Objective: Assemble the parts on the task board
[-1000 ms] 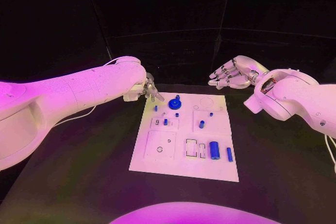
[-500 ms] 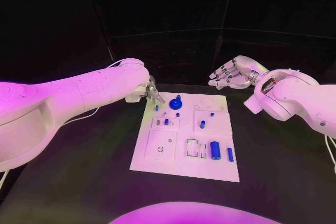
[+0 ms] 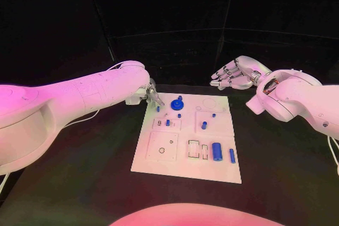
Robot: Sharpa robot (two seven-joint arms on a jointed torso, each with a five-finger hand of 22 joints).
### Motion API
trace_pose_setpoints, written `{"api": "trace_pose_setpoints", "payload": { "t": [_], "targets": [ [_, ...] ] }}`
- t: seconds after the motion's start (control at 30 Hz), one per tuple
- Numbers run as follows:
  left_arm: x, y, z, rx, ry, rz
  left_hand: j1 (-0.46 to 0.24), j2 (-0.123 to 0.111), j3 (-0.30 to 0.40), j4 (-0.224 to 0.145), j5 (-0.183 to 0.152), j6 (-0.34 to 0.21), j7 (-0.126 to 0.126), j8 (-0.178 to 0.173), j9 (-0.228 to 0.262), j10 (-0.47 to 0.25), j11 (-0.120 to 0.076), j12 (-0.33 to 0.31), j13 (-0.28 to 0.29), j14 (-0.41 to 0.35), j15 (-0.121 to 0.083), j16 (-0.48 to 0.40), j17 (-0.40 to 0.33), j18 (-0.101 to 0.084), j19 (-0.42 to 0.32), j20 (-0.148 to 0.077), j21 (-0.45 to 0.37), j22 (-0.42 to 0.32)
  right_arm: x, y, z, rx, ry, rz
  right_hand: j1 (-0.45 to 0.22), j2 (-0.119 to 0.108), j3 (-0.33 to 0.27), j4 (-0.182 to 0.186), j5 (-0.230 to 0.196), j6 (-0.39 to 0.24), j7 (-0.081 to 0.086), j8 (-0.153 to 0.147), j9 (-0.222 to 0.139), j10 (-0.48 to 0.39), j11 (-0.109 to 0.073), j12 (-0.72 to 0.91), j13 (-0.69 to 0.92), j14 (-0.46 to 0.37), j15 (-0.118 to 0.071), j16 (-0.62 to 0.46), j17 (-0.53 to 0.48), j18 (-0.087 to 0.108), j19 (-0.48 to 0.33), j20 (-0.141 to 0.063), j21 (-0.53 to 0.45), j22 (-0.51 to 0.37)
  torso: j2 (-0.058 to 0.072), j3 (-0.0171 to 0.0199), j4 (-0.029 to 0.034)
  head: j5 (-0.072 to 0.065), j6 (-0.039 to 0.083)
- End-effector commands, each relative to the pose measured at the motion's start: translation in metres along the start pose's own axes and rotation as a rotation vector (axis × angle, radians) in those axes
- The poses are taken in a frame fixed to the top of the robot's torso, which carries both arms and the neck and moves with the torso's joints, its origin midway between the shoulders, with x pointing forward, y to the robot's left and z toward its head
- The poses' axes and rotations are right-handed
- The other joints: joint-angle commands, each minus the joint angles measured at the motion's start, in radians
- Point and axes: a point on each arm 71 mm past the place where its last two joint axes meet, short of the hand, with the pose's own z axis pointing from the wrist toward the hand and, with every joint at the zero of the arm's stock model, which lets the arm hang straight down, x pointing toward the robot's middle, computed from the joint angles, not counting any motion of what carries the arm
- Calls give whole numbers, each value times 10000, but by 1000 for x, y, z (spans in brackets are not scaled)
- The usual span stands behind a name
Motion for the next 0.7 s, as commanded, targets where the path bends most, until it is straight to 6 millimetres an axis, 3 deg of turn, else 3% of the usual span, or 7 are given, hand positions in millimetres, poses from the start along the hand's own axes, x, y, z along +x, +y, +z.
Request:
{"api": "trace_pose_setpoints", "payload": {
  "t": [0.03, 0.2, 0.7],
  "targets": [
    [1, -2, 0, 28, 99, 143, 123, -14, -82, -9, -40, 70, -17, -59, -20, -85, 25, 8, -22, 1019, 63, 31, 2635, -31, -4, 70, -58, 3, 0, 2, 1, -152, 26, -26, 92, -38, 10, -48, 48, -58, 30, 52, 12, -73, 14, 44, 5, -62, -8, 48, -13, 39, 75, -24, -61, -14, -1, 3, 4, 3, 21],
    [2, -2, 1, 55, 94, 130, 155, -1, -96, -19, -39, 74, -16, -65, -31, -85, 25, 14, -19, 1019, 64, 31, 2635, -31, -4, 71, -58, 5, 1, 2, 1, -159, 28, -24, 92, -38, 10, -48, 48, -58, 30, 52, 12, -73, 14, 44, 5, -62, -8, 48, -13, 39, 75, -24, -61, -14, 0, 8, 25, 15, 21],
    [4, -3, 2, 113, 261, -76, 424, 116, -176, -121, -30, 109, -11, -101, -106, -105, 29, 13, -47, 1019, 71, 31, 2635, -30, -9, 78, -69, 8, 2, 3, 2, -178, 66, -22, 92, -38, 10, -48, 48, -58, 30, 52, 12, -73, 14, 44, 5, -62, -8, 48, -13, 39, 75, -24, -61, -14, 4, 8, 7, 37, 3]
  ]
}}
